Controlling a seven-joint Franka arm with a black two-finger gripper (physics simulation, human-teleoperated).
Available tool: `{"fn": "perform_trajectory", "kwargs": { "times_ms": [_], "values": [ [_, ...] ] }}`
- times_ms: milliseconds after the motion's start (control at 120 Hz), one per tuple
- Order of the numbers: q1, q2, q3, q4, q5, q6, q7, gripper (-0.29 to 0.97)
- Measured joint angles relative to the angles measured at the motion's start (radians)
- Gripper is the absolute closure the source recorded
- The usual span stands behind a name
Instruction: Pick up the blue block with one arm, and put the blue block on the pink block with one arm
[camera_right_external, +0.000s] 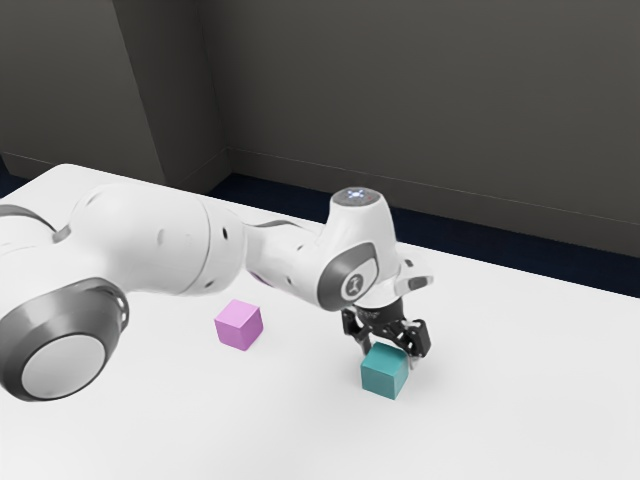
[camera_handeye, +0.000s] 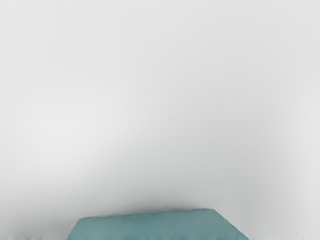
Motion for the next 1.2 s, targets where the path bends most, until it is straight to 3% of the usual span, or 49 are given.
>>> {"fn": "perform_trajectory", "kwargs": {
  "times_ms": [1200],
  "values": [
    [-0.046,0.001,0.027,-0.048,-0.01,0.08,-0.013,0.02]
  ]
}}
